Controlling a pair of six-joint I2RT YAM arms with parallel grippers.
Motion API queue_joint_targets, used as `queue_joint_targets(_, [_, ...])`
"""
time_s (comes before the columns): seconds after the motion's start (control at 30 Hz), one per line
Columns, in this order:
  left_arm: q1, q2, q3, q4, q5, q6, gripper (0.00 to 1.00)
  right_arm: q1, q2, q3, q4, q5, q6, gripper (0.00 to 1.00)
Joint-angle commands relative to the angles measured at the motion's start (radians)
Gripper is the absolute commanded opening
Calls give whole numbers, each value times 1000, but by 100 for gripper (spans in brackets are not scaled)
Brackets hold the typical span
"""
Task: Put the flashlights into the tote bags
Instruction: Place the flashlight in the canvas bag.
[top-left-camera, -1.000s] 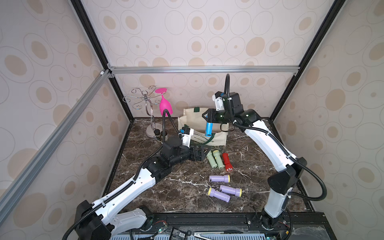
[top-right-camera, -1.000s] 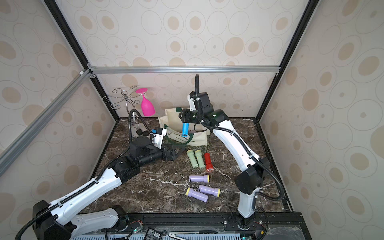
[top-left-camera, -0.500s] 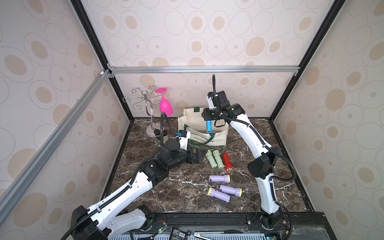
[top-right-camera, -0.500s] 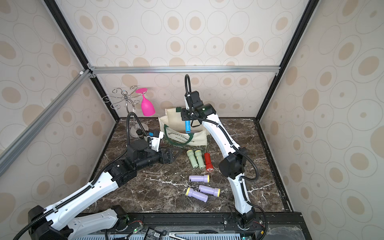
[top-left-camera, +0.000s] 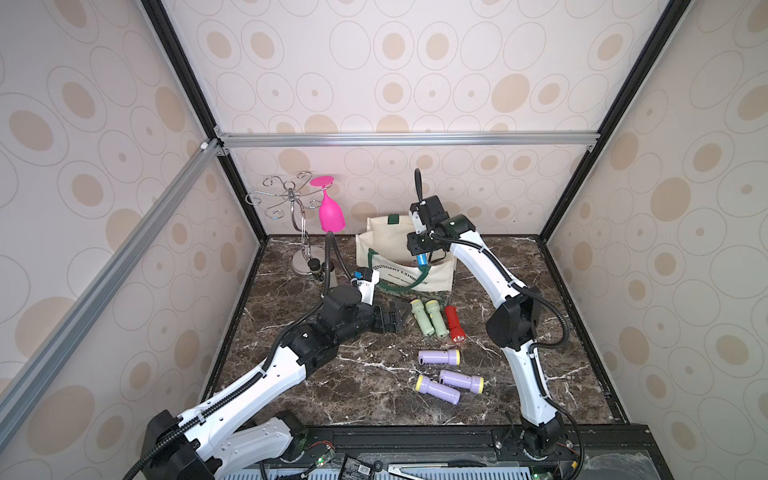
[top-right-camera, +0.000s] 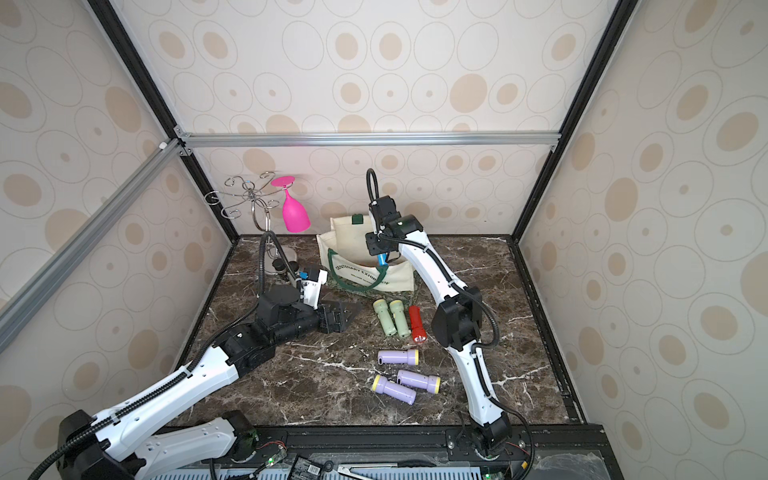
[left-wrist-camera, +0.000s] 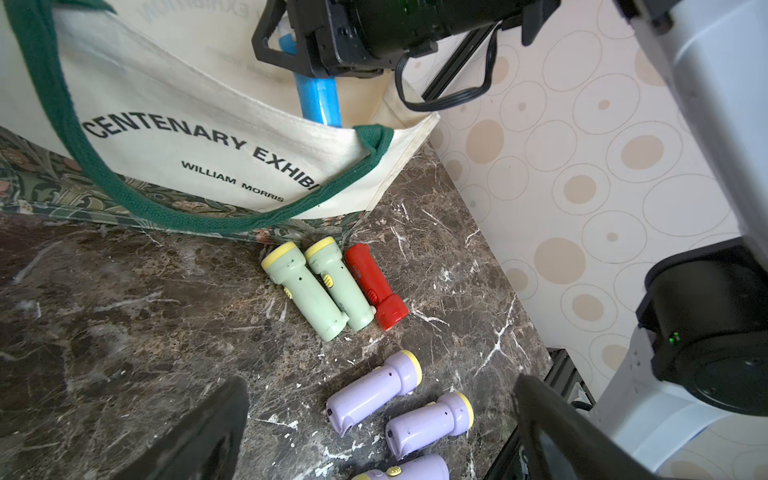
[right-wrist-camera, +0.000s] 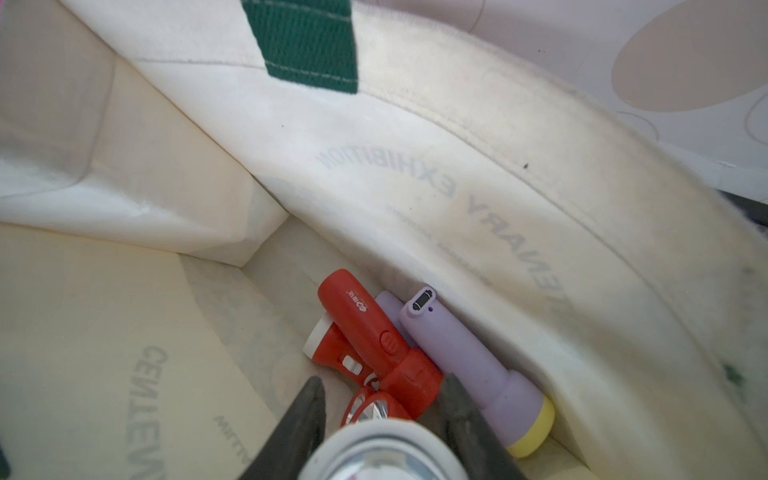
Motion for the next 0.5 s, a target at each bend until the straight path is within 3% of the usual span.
queue_joint_targets(0.0, [4,1,-32,27,-26,-31,97,-1,8,1,-3,-13,-19,13])
queue_joint_targets(0.27, [5,8,-117,126,-24,-98,97,-1,4,1,-3,-10,-23,24])
queue_joint_targets(0.37, [5,6,-135,138,-24,-108,97,-1,-9,-2,-4,-3,-25,33])
queue_joint_targets(0.47, [4,3,-144,143,-25,-111,97,-1,-27,-2,-2,8,-27,48])
